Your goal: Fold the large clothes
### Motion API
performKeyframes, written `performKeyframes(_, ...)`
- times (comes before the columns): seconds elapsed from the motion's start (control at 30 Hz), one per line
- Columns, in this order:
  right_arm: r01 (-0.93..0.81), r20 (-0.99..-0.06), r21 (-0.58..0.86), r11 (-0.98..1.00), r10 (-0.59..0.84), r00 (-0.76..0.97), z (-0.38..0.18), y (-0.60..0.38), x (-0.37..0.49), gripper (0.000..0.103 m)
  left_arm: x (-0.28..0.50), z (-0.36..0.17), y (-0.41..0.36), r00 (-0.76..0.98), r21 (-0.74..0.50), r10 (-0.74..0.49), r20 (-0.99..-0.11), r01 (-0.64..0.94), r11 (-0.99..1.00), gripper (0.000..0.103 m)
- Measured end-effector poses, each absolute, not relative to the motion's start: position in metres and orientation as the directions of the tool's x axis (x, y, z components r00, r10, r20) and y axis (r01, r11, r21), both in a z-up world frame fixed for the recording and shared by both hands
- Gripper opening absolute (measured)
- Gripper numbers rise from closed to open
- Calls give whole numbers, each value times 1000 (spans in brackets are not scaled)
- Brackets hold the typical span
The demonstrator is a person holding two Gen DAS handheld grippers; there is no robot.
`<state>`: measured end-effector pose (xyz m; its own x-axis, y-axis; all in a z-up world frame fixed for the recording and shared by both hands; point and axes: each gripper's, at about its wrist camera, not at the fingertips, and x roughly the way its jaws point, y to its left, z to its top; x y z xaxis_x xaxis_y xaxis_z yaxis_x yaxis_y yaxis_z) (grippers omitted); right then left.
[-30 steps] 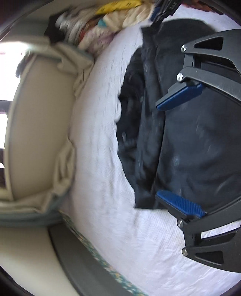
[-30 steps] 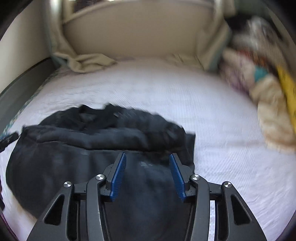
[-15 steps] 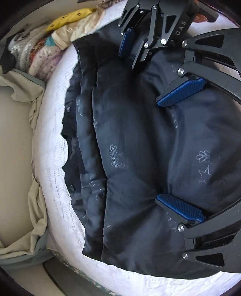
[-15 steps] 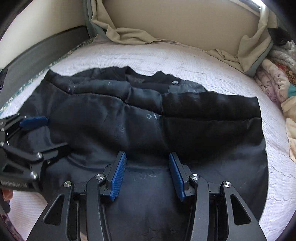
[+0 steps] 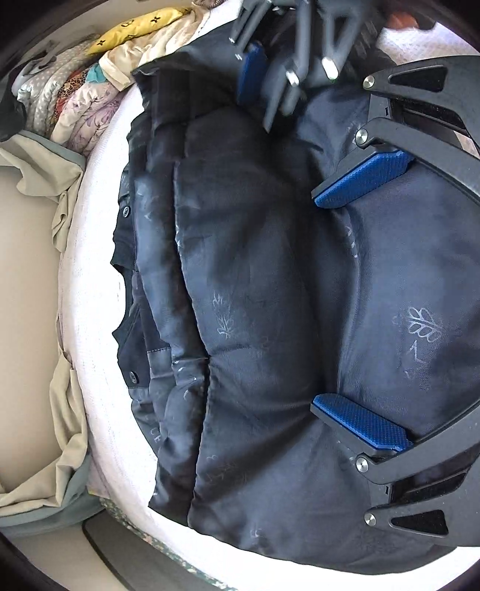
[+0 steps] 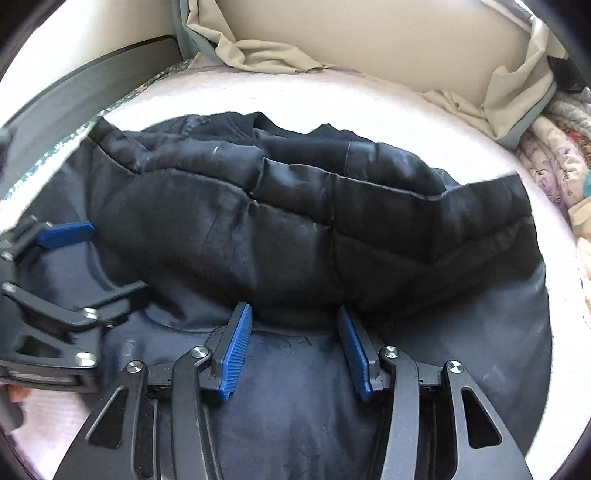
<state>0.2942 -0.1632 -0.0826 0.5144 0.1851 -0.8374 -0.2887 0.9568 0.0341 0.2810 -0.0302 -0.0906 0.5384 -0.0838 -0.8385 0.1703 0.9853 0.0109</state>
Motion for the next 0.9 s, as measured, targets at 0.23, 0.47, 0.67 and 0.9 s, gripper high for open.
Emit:
performKeyframes(0.23,-71,-738,-33,997,24,674,-28,-224,298,47,281,-89,-29,533,-2,-93,-841,169,986,102)
performKeyframes(0.47,29,-820,62,998,34,571,-70,-270,329,35,282,-89,-29,533,-4,-95,-841,170,985,102)
performKeyframes(0.67,31,-827,80,996,49,561,-92,-271,330,35,281,-89,-29,538,-8,-100,-837,170,985,102)
performKeyframes(0.9,28,-797,91,995,56,601,-113,-267,334,34,284,-87,-30,534,-18,-107,-838,168,986,103)
